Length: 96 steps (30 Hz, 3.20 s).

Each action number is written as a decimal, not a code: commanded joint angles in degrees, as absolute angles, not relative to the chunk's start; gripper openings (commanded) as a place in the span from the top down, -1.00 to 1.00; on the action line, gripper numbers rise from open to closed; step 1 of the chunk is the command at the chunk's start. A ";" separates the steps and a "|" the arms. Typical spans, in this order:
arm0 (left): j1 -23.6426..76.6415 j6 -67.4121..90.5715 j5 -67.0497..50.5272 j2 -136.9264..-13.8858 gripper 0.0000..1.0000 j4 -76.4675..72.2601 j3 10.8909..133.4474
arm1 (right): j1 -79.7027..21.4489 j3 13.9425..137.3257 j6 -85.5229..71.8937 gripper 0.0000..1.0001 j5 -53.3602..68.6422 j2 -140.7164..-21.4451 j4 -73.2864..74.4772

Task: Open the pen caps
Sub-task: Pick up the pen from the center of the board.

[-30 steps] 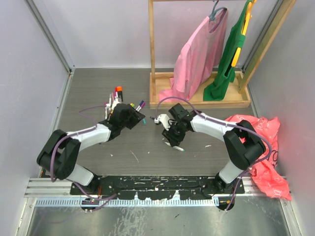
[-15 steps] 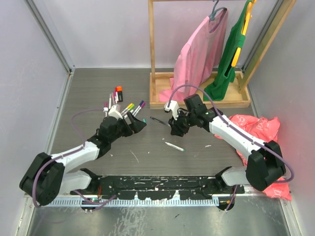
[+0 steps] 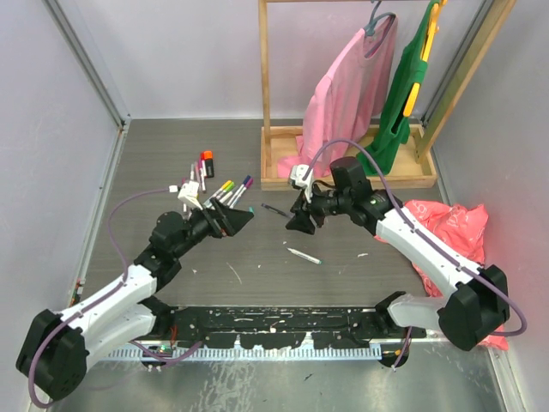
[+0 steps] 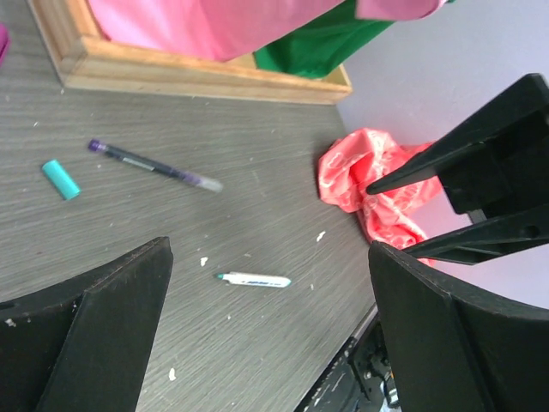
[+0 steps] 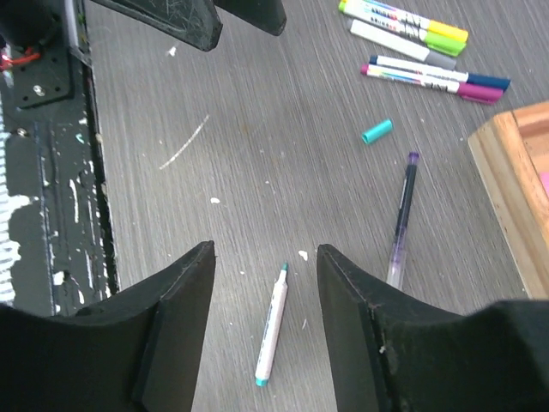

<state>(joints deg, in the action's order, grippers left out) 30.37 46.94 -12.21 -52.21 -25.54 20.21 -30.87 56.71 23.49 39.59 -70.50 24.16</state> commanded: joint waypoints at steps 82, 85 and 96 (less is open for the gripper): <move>30.16 32.79 -4.88 -51.99 -0.96 -34.47 20.46 | -36.30 79.83 22.21 0.67 9.13 -114.78 25.16; 30.15 34.27 -6.50 -49.24 -0.96 -33.30 19.76 | -36.03 79.56 23.01 0.89 7.71 -114.75 25.75; 33.09 41.64 -10.68 -35.48 -1.00 -36.66 13.04 | -33.32 76.11 21.20 0.99 20.16 -102.17 26.32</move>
<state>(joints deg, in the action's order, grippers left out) 31.29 38.76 -9.02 -38.68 -31.62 14.24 -34.98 76.71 22.11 12.49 -111.42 26.20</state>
